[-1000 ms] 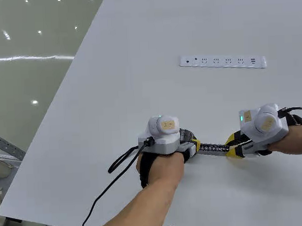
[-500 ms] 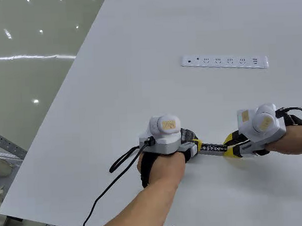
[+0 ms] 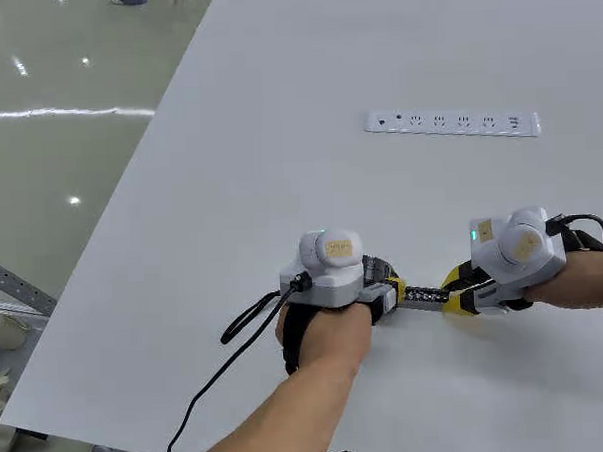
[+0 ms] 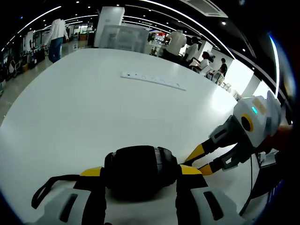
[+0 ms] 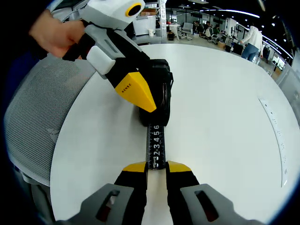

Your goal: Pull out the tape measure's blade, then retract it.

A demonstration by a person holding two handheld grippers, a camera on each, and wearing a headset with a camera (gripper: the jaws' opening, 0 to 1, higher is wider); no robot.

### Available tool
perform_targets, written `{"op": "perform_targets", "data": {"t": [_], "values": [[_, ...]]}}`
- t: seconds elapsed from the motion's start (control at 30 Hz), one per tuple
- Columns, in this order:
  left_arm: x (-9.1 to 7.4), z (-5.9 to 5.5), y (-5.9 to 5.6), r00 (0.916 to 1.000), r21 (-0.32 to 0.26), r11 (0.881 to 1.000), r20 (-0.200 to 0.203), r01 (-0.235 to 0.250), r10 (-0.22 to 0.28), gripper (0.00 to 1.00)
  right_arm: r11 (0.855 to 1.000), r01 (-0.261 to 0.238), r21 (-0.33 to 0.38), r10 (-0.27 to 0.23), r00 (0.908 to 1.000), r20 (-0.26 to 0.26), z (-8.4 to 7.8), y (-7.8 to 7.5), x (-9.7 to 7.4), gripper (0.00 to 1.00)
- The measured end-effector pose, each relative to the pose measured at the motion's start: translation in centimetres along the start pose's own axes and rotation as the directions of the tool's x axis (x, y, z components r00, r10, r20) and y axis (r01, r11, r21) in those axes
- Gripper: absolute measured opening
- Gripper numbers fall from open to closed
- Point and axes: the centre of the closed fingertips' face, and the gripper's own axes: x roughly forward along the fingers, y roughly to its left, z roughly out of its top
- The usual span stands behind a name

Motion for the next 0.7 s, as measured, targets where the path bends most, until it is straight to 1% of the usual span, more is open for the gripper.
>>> {"op": "perform_targets", "data": {"t": [0.4,0.7], "values": [[-0.4,0.0,-0.2,1.0000,-0.006,1.000,-0.002,0.002,-0.002,0.56,1.000,-0.001,-0.005,0.001,1.0000,0.004,0.7,0.0,0.5,0.11],[-0.4,0.0,-0.1,1.0000,-0.007,1.000,-0.001,0.003,-0.003,0.56,1.000,-0.001,-0.008,0.002,1.0000,0.008,1.2,0.0,0.7,0.11]]}}
